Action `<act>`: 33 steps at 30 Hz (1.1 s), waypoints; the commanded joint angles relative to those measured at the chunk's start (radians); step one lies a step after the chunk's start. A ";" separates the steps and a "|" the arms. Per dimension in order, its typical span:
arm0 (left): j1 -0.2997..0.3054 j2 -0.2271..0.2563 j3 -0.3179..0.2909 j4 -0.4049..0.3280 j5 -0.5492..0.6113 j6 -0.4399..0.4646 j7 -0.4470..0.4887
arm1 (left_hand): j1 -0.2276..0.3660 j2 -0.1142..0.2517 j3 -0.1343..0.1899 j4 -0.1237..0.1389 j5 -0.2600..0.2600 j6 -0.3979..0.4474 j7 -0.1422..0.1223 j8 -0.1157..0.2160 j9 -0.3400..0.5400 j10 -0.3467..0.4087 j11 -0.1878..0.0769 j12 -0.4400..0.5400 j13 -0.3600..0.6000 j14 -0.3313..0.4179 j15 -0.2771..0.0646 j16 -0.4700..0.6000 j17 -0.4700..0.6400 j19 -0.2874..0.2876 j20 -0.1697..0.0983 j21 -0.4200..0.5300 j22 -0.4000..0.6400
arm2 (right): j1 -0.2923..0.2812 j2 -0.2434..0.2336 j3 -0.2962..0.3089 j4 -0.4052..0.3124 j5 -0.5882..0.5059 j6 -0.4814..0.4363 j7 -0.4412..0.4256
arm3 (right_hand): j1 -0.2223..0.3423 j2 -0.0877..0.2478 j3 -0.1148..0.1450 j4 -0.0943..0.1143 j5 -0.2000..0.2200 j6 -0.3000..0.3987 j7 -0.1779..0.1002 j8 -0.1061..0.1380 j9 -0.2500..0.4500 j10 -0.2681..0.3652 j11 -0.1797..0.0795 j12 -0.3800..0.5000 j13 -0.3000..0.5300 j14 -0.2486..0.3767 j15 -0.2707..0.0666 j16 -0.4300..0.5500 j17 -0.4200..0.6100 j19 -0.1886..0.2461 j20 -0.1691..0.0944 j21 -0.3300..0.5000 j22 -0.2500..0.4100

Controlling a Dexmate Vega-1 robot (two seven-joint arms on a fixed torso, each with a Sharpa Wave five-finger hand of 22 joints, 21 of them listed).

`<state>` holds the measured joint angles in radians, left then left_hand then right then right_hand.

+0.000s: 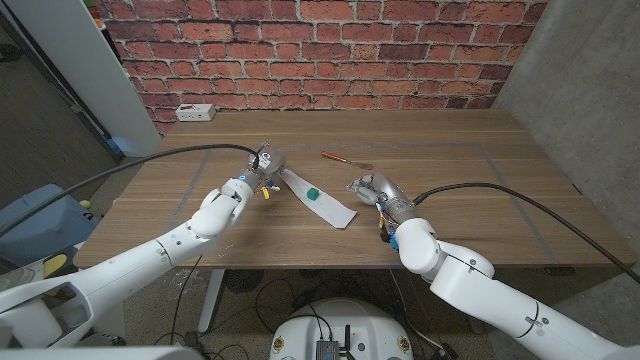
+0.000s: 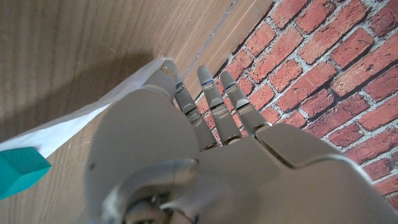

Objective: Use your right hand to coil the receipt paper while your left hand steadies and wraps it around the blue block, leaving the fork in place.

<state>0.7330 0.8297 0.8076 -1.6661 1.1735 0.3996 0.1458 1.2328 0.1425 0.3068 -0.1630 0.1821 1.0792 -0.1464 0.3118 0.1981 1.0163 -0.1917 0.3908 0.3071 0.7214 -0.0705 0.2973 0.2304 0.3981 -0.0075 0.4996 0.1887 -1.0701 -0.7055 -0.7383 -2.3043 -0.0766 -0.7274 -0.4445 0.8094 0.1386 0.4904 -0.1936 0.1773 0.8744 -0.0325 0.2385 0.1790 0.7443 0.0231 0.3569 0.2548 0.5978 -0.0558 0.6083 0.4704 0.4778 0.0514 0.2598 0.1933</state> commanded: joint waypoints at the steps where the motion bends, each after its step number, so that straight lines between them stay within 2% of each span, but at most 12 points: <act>1: 0.009 0.012 0.011 -0.009 0.049 -0.004 0.101 | 0.008 -0.002 -0.003 -0.001 0.008 0.013 0.001 0.003 0.005 0.011 -0.007 0.025 0.058 0.015 -0.170 0.012 0.008 -0.002 -0.011 0.005 0.002 | 0.054 -0.006 -0.097 -0.055 -0.103 -0.139 0.046 | 0.117 -0.031 0.016 -0.004 0.002 0.052 -0.011 -0.016 0.004 0.034 -0.024 0.033 0.024 0.025 -0.090 0.087 0.085 0.030 -0.012 0.018 0.007; 3: 0.009 0.018 0.012 -0.012 0.056 -0.013 0.109 | 0.010 -0.004 -0.005 -0.001 0.009 0.015 0.001 0.003 0.005 0.011 -0.007 0.030 0.065 0.020 -0.171 0.014 0.011 -0.004 -0.014 0.004 0.002 | 0.068 -0.004 -0.111 -0.056 -0.109 -0.160 0.062 | 0.154 -0.037 0.022 -0.006 0.003 0.055 -0.022 -0.022 0.004 0.032 -0.028 0.036 0.028 0.018 -0.100 0.100 0.103 0.034 -0.015 0.022 0.008; 6: 0.009 0.025 0.016 -0.018 0.076 -0.021 0.115 | 0.011 -0.006 -0.006 -0.002 0.009 0.018 0.001 0.004 0.005 0.011 -0.007 0.032 0.069 0.021 -0.171 0.015 0.013 -0.005 -0.015 0.004 0.002 | 0.090 -0.003 -0.128 -0.062 -0.110 -0.205 0.093 | 0.169 -0.039 0.034 0.001 0.004 0.053 -0.036 -0.029 0.004 0.024 -0.041 0.033 0.027 0.009 -0.106 0.086 0.096 0.036 -0.016 0.025 0.009; 12: 0.010 0.034 0.018 -0.029 0.113 -0.032 0.122 | 0.014 -0.010 -0.010 -0.002 0.010 0.023 -0.002 0.003 0.005 0.009 -0.007 0.043 0.083 0.026 -0.171 0.016 0.018 -0.007 -0.024 0.004 0.002 | 0.122 -0.004 -0.159 -0.066 -0.109 -0.252 0.126 | 0.141 -0.051 0.040 0.030 -0.001 0.086 -0.038 -0.028 0.004 0.052 -0.032 0.037 0.017 -0.004 -0.101 0.044 0.071 0.037 -0.012 0.030 0.011; 15: 0.010 0.034 0.017 -0.032 0.127 -0.035 0.119 | 0.015 -0.010 -0.011 -0.002 0.010 0.023 -0.005 0.002 0.005 0.009 -0.007 0.047 0.088 0.027 -0.171 0.016 0.020 -0.008 -0.025 0.004 0.002 | 0.146 -0.001 -0.183 -0.068 -0.113 -0.293 0.144 | 0.143 -0.056 0.054 0.027 0.000 0.097 -0.045 -0.032 0.003 0.044 -0.057 0.027 0.006 -0.037 -0.103 -0.008 0.037 0.036 -0.013 0.034 0.012; 22: 0.008 0.034 0.016 -0.037 0.162 -0.040 0.115 | 0.016 -0.012 -0.015 -0.001 0.011 0.029 -0.006 0.002 0.006 0.008 -0.006 0.055 0.100 0.030 -0.171 0.016 0.024 -0.010 -0.030 0.004 0.003 | 0.182 0.010 -0.219 -0.067 -0.102 -0.368 0.159 | 0.153 -0.064 0.082 0.023 0.000 0.160 -0.032 -0.018 0.004 0.033 -0.065 0.007 -0.013 -0.043 -0.106 -0.072 -0.015 0.028 -0.014 0.038 0.012; 26: 0.006 0.038 0.016 -0.040 0.179 -0.049 0.116 | 0.017 -0.013 -0.016 -0.001 0.012 0.031 -0.005 0.002 0.006 0.007 -0.006 0.060 0.106 0.031 -0.171 0.016 0.026 -0.010 -0.031 0.005 0.003 | 0.204 0.020 -0.231 -0.057 -0.077 -0.403 0.169 | 0.154 -0.069 0.090 0.024 -0.001 0.165 -0.030 -0.023 0.004 0.006 -0.113 -0.014 -0.023 -0.069 -0.106 -0.106 -0.033 0.019 -0.017 0.038 0.011; 28: 0.005 0.042 0.017 -0.043 0.188 -0.055 0.115 | 0.018 -0.013 -0.017 -0.001 0.012 0.031 -0.006 0.001 0.006 0.007 -0.006 0.062 0.109 0.032 -0.171 0.016 0.027 -0.010 -0.031 0.005 0.003 | 0.219 0.021 -0.246 -0.052 -0.073 -0.423 0.170 | 0.153 -0.069 0.089 0.026 -0.002 0.165 -0.029 -0.025 0.004 0.008 -0.106 -0.016 -0.026 -0.080 -0.104 -0.114 -0.036 0.015 -0.020 0.038 0.011; 33: 0.001 0.055 0.018 -0.053 0.218 -0.075 0.117 | 0.019 -0.014 -0.018 0.000 0.013 0.030 -0.008 0.000 0.006 0.007 -0.006 0.066 0.115 0.034 -0.171 0.016 0.029 -0.011 -0.032 0.005 0.003 | 0.263 0.028 -0.288 -0.037 -0.058 -0.483 0.172 | 0.151 -0.064 0.085 0.030 -0.004 0.167 -0.030 -0.027 0.004 0.013 -0.108 -0.019 -0.031 -0.069 -0.110 -0.108 -0.033 0.013 -0.021 0.039 0.011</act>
<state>0.7406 0.8674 0.8234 -1.7036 1.3345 0.3549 0.2597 1.2401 0.1345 0.2889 -0.1642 0.1889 1.1021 -0.1481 0.3118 0.2028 1.0170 -0.1931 0.4145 0.3071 0.7435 -0.0769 0.3051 0.2549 0.3837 -0.0326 0.4995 0.1886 -0.8841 -0.6919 -0.9550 -2.3645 -0.1661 -1.0943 -0.2912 0.9595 0.0804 0.5757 -0.1683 0.1773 1.0328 -0.0591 0.2153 0.1788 0.7502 -0.0808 0.3434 0.2231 0.5210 -0.0520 0.4954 0.4324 0.4939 0.0333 0.2940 0.2025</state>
